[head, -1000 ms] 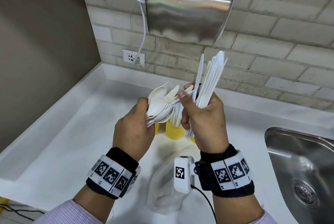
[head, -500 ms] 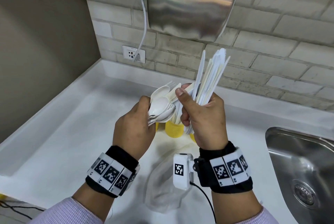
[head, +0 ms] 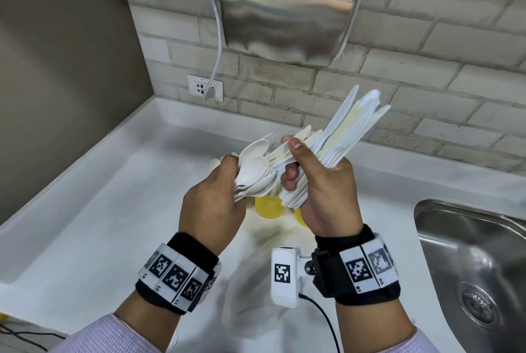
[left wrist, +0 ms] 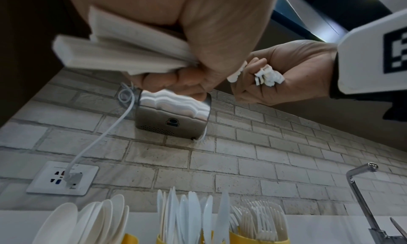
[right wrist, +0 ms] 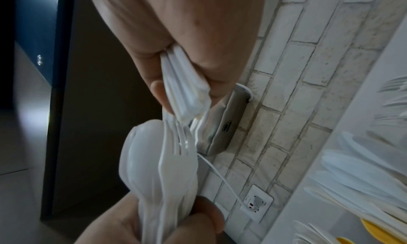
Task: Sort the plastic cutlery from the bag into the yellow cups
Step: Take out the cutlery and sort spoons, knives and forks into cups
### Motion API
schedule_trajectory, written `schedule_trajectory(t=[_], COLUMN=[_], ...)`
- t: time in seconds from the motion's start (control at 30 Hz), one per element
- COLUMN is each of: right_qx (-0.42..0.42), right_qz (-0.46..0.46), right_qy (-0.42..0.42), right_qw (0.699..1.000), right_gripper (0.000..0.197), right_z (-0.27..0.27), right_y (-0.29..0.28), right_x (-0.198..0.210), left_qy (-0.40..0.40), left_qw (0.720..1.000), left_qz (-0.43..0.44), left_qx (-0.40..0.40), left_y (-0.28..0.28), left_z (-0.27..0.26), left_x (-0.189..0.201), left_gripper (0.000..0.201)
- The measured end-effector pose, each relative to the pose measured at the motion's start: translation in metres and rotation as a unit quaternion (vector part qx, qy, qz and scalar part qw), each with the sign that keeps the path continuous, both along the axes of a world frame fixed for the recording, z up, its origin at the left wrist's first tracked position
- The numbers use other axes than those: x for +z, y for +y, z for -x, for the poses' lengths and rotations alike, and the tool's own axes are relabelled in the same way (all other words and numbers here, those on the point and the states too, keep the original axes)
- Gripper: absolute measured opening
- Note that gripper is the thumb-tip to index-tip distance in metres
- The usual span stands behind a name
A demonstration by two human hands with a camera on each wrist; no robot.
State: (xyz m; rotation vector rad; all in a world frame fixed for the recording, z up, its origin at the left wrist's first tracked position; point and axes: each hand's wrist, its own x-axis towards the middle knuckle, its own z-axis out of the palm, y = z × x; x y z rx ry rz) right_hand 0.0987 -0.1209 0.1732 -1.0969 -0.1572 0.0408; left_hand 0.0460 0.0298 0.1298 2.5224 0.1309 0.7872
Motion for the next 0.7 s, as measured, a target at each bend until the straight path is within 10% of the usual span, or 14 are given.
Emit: schedule_trajectory(t=[0.2, 0.4, 0.7], right_qx=[-0.088, -0.049, -0.04], right_qz=[-0.013, -0.239, -0.381], right_qy=[-0.048, 0.022, 0.145], right_qw=[0.995, 0.969, 0.913], right_gripper=[0.019, 0.015, 0.027], right_z=[0.0, -0.01, -0.033], right_y=[0.001, -0.014, -0.033], right_x=[0.0, 0.013, -0.002], left_qy=[-0.003, 0.011, 0.022], left_qw=[1.0, 0.994, 0.905], left_qz=[0.03, 0.108, 0.355], left_qx=[-0.005, -0.025, -0.235], left_y=[0.001, 0.009, 0.004], left_z=[-0.001, -0.004, -0.002], left_x=[0.002, -0.005, 0.011], left_gripper=[0.051, 0.047, 0.021])
